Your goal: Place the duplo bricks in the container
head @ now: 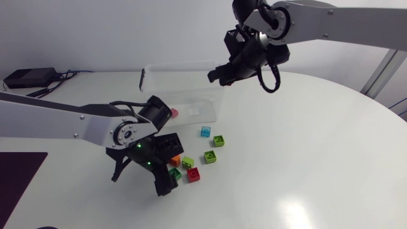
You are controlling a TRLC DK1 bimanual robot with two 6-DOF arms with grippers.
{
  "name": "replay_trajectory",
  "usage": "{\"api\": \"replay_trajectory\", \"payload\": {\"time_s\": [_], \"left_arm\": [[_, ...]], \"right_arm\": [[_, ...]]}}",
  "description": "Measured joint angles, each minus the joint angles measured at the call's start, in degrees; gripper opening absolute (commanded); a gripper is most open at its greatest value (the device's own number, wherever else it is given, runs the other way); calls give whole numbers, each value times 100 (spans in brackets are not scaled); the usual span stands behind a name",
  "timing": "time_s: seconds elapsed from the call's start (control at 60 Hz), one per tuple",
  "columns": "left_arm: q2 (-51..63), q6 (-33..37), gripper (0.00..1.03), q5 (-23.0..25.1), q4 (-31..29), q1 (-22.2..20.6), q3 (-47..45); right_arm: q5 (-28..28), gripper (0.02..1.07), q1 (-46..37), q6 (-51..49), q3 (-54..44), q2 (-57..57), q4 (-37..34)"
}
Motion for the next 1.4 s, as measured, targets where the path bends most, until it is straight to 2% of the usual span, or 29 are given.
{"api": "replay_trajectory", "payload": {"time_s": [0.183, 0.25, 0.317, 0.333, 0.35, 0.4, 0.417, 0.633, 0.817, 0.867, 0.917, 0.933, 0.95, 1.15, 1.4], "left_arm": [[184, -59, 98, 0, 101, -48, -76], [186, -79, 96, 0, 103, -66, -85], [186, -79, 93, 0, 120, -101, -85], [186, -79, 92, 0, 120, -114, -85], [186, -79, 90, 0, 120, -120, -85], [192, -83, 88, 0, 122, -149, -90], [197, -85, 88, 0, 120, -151, -90], [398, -232, 88, 0, 133, -181, -90], [450, -251, 87, 0, 186, -199, -66], [507, -251, 77, 0, 197, -199, -4], [577, -251, 55, -2, 227, -199, 76], [595, -254, 42, -2, 234, -199, 94], [610, -260, 39, -2, 243, -199, 118], [667, -361, 37, 0, 337, -199, 166], [627, -361, 33, 0, 221, -199, 166]], "right_arm": [[0, 38, 2, 2, 688, 538, -20], [0, 41, 2, 2, 929, 723, -37], [0, 60, 2, 2, 1202, 925, -120], [0, 68, 2, 2, 1270, 973, -140], [0, 80, 2, 2, 1327, 1012, -160], [0, 100, 2, 4, 1495, 1158, -219], [2, 102, 2, 4, 1521, 1178, -229], [20, 102, 2, 24, 1414, 1080, -382], [7, 102, -4, 20, 291, -13, -376], [-4, 102, -4, 0, -120, -378, -306], [-22, 102, -4, -4, -599, -769, -219], [-24, 102, -4, -4, -732, -879, -197], [-26, 102, -4, -9, -870, -981, -164], [-201, 102, -4, -44, -2474, -1963, 181], [-326, 102, -2, -46, -3646, -2551, 529]]}}
